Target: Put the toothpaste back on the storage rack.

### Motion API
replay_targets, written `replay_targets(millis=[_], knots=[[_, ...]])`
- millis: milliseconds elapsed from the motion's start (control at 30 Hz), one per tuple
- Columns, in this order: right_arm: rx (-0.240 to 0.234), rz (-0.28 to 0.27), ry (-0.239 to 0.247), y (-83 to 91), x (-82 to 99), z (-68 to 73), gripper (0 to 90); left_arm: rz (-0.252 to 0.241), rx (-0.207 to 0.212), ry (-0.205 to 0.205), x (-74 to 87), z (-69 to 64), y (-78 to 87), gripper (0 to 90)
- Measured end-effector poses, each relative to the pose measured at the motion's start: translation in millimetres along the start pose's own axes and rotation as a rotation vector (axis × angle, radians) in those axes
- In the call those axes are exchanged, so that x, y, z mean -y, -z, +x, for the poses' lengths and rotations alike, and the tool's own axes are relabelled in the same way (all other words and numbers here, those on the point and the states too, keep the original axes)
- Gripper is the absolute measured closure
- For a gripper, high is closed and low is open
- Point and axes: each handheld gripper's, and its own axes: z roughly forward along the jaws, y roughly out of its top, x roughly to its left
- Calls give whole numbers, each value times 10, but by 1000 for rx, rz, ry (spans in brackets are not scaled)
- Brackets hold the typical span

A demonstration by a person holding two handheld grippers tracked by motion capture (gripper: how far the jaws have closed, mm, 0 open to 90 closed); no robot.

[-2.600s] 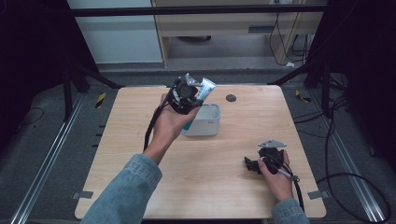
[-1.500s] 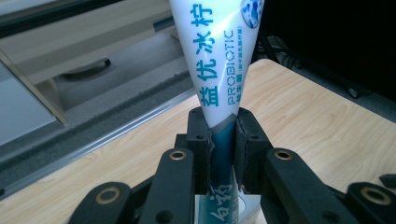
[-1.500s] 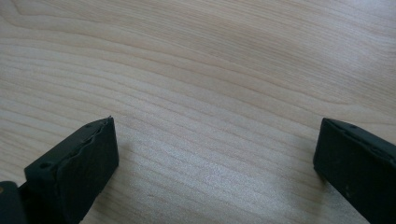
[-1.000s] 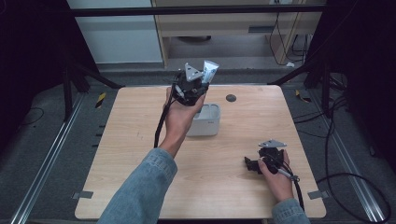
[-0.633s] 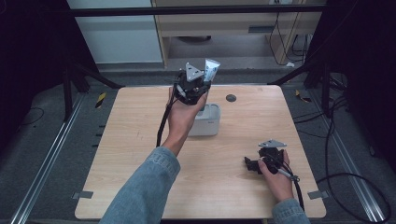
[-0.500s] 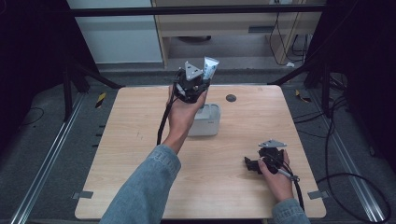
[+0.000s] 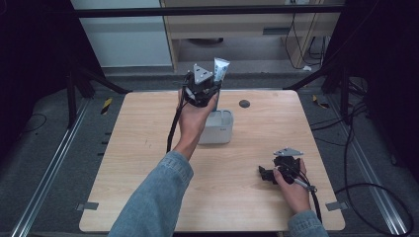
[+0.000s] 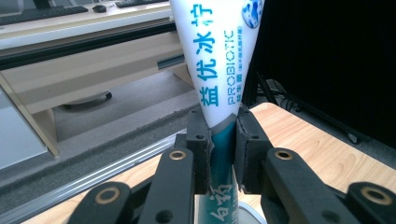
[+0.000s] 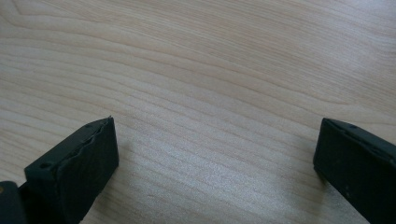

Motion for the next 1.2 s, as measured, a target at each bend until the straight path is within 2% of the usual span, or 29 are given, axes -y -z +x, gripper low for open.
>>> replay_targets(millis=[300,667,967,1033,1200], knots=[[0,-1,1,0,1,-1,4,-12,0,25,12,22,-44,778],[0,0,1,0,0,0,4,-9,18,24,54,-1,-104,777],[-1,3,-1,4,-1,0,4,5,30,14,156,6,-184,777],[-1,4,0,5,-1,0,4,10,34,-4,190,15,-184,777],[-1,4,0,4,-1,0,4,14,36,5,276,62,-175,777]])
